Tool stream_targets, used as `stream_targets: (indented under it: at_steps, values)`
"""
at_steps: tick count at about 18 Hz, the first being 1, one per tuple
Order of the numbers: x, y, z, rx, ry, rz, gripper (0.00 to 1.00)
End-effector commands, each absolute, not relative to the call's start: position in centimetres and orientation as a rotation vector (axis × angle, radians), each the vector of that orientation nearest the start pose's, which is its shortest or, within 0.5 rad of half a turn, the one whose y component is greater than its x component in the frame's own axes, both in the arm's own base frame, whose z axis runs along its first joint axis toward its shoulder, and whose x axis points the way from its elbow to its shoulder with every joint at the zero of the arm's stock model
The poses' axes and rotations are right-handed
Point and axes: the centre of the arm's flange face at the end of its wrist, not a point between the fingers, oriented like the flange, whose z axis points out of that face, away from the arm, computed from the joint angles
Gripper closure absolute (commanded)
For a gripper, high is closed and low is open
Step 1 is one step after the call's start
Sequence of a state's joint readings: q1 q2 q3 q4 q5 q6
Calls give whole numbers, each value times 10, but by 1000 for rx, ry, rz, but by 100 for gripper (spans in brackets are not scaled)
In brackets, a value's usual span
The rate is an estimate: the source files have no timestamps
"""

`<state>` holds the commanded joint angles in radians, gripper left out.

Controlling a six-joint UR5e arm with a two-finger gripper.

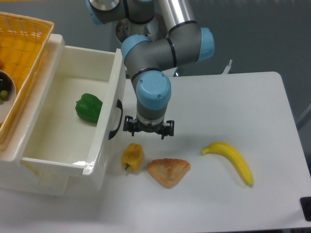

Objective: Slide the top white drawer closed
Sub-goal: 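Bring the gripper against the drawer front beside its black handle, then push the drawer front with the gripper, sliding the drawer inward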

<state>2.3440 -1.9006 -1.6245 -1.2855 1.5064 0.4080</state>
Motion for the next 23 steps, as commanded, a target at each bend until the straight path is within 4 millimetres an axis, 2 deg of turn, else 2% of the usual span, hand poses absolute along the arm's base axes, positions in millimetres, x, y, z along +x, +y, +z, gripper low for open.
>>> stream_targets:
  at_steps: [23]
  values:
    - [-300,525,309,-3116,-551,-251,0]
